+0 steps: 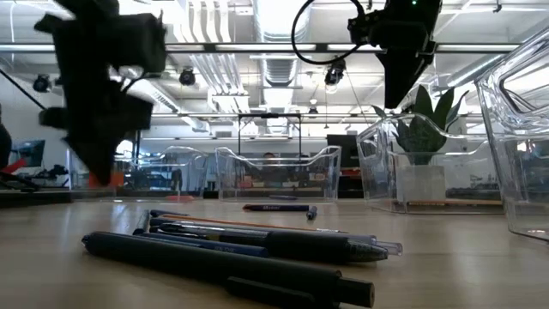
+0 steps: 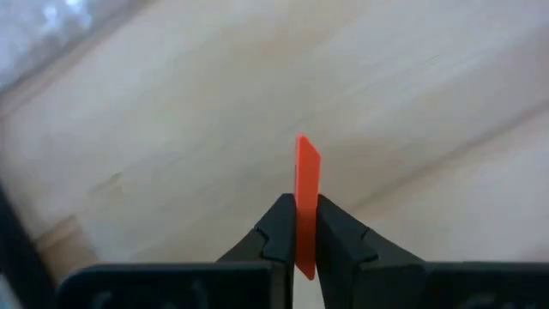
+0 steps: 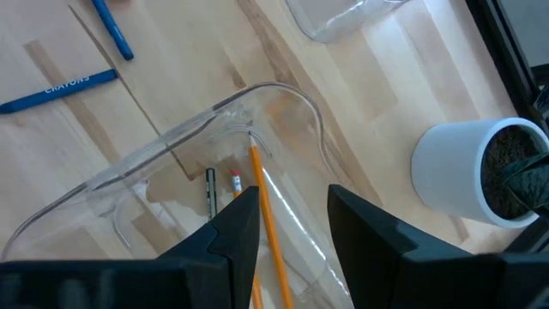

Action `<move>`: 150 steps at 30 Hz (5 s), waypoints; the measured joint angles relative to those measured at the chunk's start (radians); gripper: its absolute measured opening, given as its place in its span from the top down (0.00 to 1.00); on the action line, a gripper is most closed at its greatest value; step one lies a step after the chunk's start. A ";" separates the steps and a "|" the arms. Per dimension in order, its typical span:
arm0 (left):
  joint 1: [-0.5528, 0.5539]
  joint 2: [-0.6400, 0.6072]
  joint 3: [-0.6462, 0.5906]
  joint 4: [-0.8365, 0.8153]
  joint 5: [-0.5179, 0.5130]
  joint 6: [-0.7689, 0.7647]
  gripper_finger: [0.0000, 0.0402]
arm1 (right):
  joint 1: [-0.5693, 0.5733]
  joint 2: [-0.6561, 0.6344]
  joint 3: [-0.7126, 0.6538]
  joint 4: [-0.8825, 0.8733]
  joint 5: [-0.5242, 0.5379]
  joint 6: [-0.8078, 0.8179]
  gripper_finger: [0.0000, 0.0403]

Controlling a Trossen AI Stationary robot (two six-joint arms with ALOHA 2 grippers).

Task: Sort crayons/erasers/pens/pencils in bins
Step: Put the orange eraser into the top left transparent bin

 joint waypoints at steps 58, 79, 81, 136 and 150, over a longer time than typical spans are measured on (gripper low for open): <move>0.621 -0.138 0.167 0.214 -0.164 0.426 0.68 | -0.023 0.206 0.154 0.476 -0.031 0.143 0.51; 0.152 -0.428 0.164 0.772 -0.024 0.561 0.68 | -0.104 0.590 0.551 0.156 -0.162 -0.021 0.52; 0.122 -0.429 0.164 0.842 -0.025 0.601 0.68 | -0.108 0.620 0.583 0.153 -0.166 -0.031 0.52; 0.076 -0.521 0.163 0.964 0.046 0.738 0.68 | -0.167 0.749 0.485 0.350 -0.286 0.019 0.36; 0.075 -0.505 0.163 0.964 0.046 0.736 0.68 | -0.169 0.747 0.461 0.360 -0.287 0.034 0.62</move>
